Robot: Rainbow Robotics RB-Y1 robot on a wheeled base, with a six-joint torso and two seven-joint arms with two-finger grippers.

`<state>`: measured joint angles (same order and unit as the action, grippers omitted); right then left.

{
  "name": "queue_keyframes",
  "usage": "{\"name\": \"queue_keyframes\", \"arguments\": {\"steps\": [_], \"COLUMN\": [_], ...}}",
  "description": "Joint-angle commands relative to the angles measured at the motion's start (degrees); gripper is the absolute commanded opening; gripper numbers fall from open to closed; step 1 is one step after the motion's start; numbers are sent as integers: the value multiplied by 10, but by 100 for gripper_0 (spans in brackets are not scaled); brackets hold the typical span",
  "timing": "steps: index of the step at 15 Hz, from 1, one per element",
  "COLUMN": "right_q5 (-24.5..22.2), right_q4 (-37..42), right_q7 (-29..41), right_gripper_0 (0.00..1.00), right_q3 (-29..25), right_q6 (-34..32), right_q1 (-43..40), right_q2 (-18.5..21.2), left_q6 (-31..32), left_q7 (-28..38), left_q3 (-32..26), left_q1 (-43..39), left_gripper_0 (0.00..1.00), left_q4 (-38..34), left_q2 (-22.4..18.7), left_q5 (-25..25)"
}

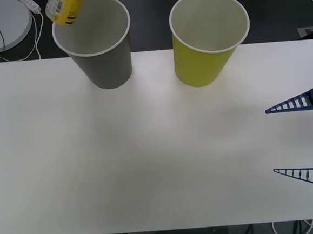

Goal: Put the can into the green bin and the plastic bottle into the gray bin

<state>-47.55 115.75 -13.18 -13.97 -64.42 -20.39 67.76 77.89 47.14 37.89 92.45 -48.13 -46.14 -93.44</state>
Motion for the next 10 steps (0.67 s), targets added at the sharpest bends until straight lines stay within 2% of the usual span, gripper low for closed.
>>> {"name": "queue_keyframes", "arguments": {"steps": [1,2,3,10], "right_q5": [0,0,0,0], "right_q4": [0,0,0,0], "right_q7": [0,0,0,0], "right_gripper_0": [100,100,100,100], "right_q3": [0,0,0,0], "right_q6": [0,0,0,0], "right_q1": [0,0,0,0], "right_q2": [0,0,0,0], "left_q6": [-1,-1,-2,-5], "left_q7": [0,-1,1,1], "left_q3": [0,-1,0,0], "left_q1": [-1,-1,0,-1], "left_gripper_0": [20,68,100,100], "left_q4": [0,1,1,1], "left_q2": [0,0,0,0], "left_q5": [-1,-1,0,-1]}}
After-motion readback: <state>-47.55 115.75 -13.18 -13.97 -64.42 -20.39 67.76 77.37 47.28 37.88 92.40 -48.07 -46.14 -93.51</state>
